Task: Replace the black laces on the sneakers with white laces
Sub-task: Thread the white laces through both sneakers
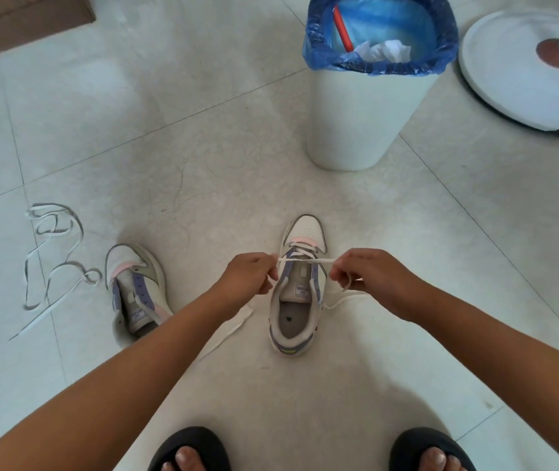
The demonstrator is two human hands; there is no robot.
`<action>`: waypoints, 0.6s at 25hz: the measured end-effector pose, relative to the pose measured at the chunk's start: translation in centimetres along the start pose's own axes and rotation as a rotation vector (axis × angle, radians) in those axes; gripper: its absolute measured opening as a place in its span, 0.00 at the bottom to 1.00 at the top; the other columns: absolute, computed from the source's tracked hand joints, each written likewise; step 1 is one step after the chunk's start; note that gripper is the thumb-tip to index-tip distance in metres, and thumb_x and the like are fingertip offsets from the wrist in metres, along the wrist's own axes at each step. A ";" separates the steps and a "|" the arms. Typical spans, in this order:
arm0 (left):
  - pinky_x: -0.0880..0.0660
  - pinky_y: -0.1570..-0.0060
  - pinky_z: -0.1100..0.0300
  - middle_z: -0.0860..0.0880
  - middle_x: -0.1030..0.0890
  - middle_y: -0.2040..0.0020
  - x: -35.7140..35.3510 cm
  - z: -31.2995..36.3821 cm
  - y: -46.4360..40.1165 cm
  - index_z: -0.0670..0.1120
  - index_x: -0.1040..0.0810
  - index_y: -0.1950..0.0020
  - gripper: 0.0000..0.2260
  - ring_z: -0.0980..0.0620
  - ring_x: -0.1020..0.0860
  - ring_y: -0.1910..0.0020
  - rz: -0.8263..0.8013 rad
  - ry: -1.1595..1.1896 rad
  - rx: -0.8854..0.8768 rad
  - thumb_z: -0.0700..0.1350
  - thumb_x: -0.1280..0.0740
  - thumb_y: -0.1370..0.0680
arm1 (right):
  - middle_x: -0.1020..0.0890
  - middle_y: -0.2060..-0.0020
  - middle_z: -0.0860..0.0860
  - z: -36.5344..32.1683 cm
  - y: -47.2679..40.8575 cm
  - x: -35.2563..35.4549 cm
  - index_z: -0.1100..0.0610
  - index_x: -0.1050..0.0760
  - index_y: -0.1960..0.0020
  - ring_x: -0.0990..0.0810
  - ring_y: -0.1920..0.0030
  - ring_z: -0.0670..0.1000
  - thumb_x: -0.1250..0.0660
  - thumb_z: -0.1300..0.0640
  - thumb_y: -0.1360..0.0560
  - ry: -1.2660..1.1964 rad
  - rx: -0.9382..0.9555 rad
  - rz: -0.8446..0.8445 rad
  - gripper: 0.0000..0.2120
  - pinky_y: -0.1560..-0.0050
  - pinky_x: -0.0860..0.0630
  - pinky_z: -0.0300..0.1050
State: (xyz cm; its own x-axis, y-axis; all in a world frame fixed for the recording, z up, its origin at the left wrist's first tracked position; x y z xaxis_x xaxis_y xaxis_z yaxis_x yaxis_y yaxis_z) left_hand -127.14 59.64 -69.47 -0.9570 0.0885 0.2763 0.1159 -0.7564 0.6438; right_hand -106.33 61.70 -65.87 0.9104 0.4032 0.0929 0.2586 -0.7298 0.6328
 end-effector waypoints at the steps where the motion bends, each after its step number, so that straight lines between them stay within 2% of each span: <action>1: 0.23 0.60 0.57 0.47 0.27 0.70 0.1 -0.1 -0.2 0.42 0.26 0.69 0.16 0.51 0.27 0.70 0.021 0.167 0.061 0.44 0.39 0.21 | 0.23 0.69 0.54 0.4 -0.1 0.5 0.64 0.22 0.62 0.26 0.68 0.49 0.39 0.64 0.24 -0.171 -0.031 -0.007 0.10 0.60 0.24 0.40; 3: 0.21 0.59 0.54 0.44 0.28 0.70 0.4 -0.4 -0.6 0.39 0.29 0.68 0.15 0.49 0.25 0.70 0.045 0.371 0.159 0.39 0.41 0.22 | 0.26 0.70 0.55 1.8 -0.3 1.3 0.65 0.25 0.61 0.28 0.70 0.49 0.42 0.65 0.24 -0.408 -0.128 -0.002 0.10 0.58 0.22 0.45; 4: 0.20 0.58 0.52 0.43 0.27 0.69 0.4 -0.6 -0.8 0.39 0.29 0.67 0.13 0.47 0.23 0.69 0.045 0.426 0.193 0.38 0.41 0.22 | 0.27 0.71 0.55 2.6 -0.4 1.6 0.65 0.26 0.62 0.29 0.71 0.49 0.42 0.65 0.24 -0.452 -0.173 0.014 0.10 0.57 0.23 0.46; 7: 0.21 0.53 0.49 0.41 0.25 0.64 0.1 -1.0 -1.1 0.39 0.31 0.65 0.12 0.43 0.19 0.63 0.034 0.523 0.221 0.37 0.44 0.21 | 0.29 0.71 0.54 4.8 -0.7 2.3 0.65 0.25 0.62 0.31 0.72 0.49 0.41 0.65 0.24 -0.427 -0.233 0.054 0.10 0.56 0.24 0.46; 9: 0.21 0.51 0.48 0.40 0.24 0.62 0.0 -1.3 -1.2 0.39 0.31 0.65 0.11 0.42 0.18 0.61 0.055 0.558 0.223 0.35 0.45 0.23 | 0.30 0.71 0.54 5.4 -0.9 2.9 0.64 0.24 0.60 0.32 0.70 0.49 0.41 0.64 0.24 -0.345 -0.219 0.035 0.10 0.58 0.26 0.44; 11: 0.20 0.55 0.51 0.40 0.22 0.63 0.5 -1.8 -1.3 0.39 0.29 0.65 0.11 0.44 0.18 0.63 0.009 0.466 0.228 0.37 0.43 0.24 | 0.28 0.71 0.52 5.5 -0.8 3.2 0.63 0.22 0.59 0.31 0.70 0.49 0.40 0.63 0.23 -0.151 -0.175 -0.050 0.10 0.63 0.28 0.41; 12: 0.20 0.56 0.52 0.41 0.21 0.63 1.0 -1.9 -1.3 0.39 0.27 0.66 0.11 0.45 0.18 0.64 -0.063 0.337 0.229 0.39 0.42 0.24 | 0.26 0.71 0.51 5.3 -0.6 3.2 0.61 0.20 0.58 0.30 0.71 0.48 0.38 0.61 0.23 0.014 -0.143 -0.099 0.09 0.64 0.28 0.39; 15: 0.23 0.58 0.57 0.45 0.18 0.66 2.5 -2.0 -0.6 0.42 0.20 0.63 0.14 0.50 0.19 0.66 -0.308 -0.120 0.227 0.44 0.41 0.22 | 0.21 0.68 0.45 5.0 -0.3 3.0 0.51 0.21 0.62 0.24 0.66 0.44 0.34 0.53 0.24 0.690 -0.067 -0.266 0.09 0.64 0.29 0.33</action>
State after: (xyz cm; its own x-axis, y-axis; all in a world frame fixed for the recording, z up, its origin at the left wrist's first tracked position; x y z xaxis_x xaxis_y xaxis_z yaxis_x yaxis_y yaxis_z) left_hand -130.14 59.04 -70.54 -0.9197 0.3745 0.1182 -0.1032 -0.5209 0.8473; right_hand -102.03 60.38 -69.56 0.4044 0.8329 0.3778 0.4016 -0.5328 0.7449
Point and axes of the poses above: each hand's wrist, its own y-axis away from the middle knuckle, its own x-axis out of the back of the hand, z = x × y, the point moved 2 cm from there along -y, towards the middle knuckle
